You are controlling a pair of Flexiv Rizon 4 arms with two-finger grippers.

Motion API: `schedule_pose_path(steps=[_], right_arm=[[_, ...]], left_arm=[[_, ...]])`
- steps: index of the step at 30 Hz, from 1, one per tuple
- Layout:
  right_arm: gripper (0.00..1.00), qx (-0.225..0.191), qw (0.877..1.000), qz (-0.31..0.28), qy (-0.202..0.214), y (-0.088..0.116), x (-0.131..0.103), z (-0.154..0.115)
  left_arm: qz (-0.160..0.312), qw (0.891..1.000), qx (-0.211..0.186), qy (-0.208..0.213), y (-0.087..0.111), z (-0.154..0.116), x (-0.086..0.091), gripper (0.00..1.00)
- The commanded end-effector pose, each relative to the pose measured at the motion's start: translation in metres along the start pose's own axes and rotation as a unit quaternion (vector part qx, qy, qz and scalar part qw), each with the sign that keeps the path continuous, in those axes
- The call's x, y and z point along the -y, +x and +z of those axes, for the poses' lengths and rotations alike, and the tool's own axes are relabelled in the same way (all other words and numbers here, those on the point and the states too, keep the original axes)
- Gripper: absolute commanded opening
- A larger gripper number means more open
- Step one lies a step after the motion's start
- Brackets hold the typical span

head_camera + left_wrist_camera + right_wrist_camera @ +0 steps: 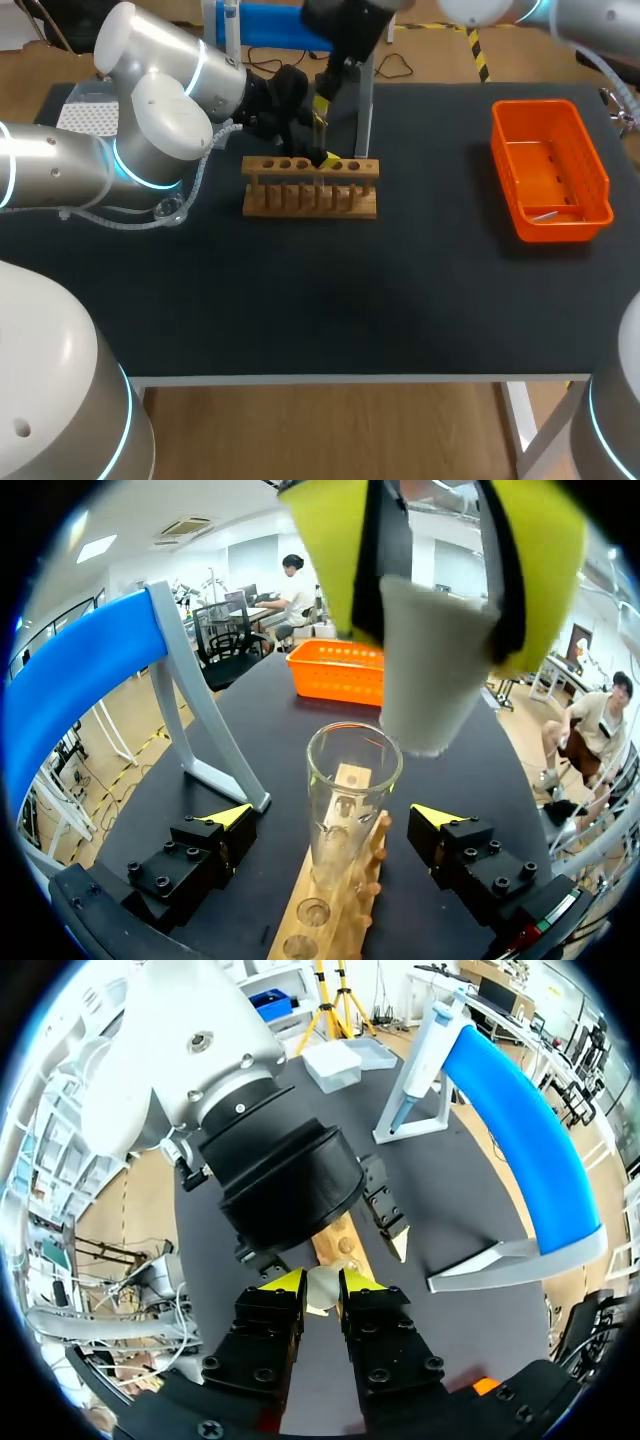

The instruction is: Invert the test tube, pick up the pipette, mount the tip to pipette, aspirate from beaker and dispense into the tube, eject the tip, return the pipette, and cap with the stopper.

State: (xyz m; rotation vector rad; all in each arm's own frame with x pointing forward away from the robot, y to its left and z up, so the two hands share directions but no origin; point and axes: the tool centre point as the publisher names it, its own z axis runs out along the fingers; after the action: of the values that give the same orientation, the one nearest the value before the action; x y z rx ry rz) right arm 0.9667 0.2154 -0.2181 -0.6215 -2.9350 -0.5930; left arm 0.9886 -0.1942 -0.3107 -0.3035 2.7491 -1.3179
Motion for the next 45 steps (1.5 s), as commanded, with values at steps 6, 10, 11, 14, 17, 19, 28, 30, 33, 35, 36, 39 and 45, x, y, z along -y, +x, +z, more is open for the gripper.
schedule_pose_path(steps=[6,10,11,14,17,19,28,30,33,35,36,39,45], right_arm=[[0.0,-0.002,1.0,0.001,0.0,-0.003,0.001,0.008],[0.0,-0.002,1.0,0.002,0.004,-0.004,0.005,0.01],[0.0,-0.001,1.0,0.003,0.005,-0.004,0.005,0.01],[0.0,-0.001,1.0,0.004,0.007,-0.005,0.006,0.01],[0.0,0.001,1.0,0.005,0.003,-0.007,0.005,0.006],[0.0,0.002,1.0,0.004,0.002,-0.007,0.003,0.004],[0.0,0.007,1.0,-0.001,0.0,-0.006,-0.002,-0.002],[0.0,0.007,1.0,-0.001,0.001,-0.005,-0.002,-0.002],[0.0,0.007,1.0,0.0,0.002,-0.004,-0.001,0.0],[0.0,0.006,1.0,0.0,0.003,-0.004,0.0,0.002],[0.0,0.006,1.0,0.001,0.003,-0.004,0.001,0.003],[0.0,0.004,1.0,0.002,0.007,-0.004,0.002,0.007],[0.0,0.003,1.0,0.003,0.012,-0.005,0.005,0.012]], left_arm=[[0.0,1.0,0.0,0.002,0.0,0.001,-0.001,1.0],[0.0,1.0,0.0,0.002,0.0,0.001,-0.001,1.0],[0.0,1.0,0.0,0.002,0.0,0.001,-0.001,1.0],[0.0,1.0,0.0,0.002,0.0,0.001,-0.001,1.0],[0.0,1.0,0.0,0.002,0.0,0.001,-0.001,1.0],[0.0,1.0,0.0,0.002,0.0,0.001,-0.001,1.0],[0.0,1.0,0.0,0.002,0.0,0.001,-0.001,1.0],[0.0,1.0,0.0,0.002,0.0,0.001,-0.001,1.0],[0.0,1.0,0.0,0.002,0.0,0.001,-0.001,1.0],[0.0,1.0,0.0,0.002,0.0,0.001,-0.001,1.0],[0.0,1.0,0.0,0.002,0.0,0.001,-0.001,1.0],[0.0,1.0,0.0,0.002,0.0,0.001,-0.001,1.0],[0.0,1.0,0.0,0.002,0.0,0.001,-0.001,1.0]])
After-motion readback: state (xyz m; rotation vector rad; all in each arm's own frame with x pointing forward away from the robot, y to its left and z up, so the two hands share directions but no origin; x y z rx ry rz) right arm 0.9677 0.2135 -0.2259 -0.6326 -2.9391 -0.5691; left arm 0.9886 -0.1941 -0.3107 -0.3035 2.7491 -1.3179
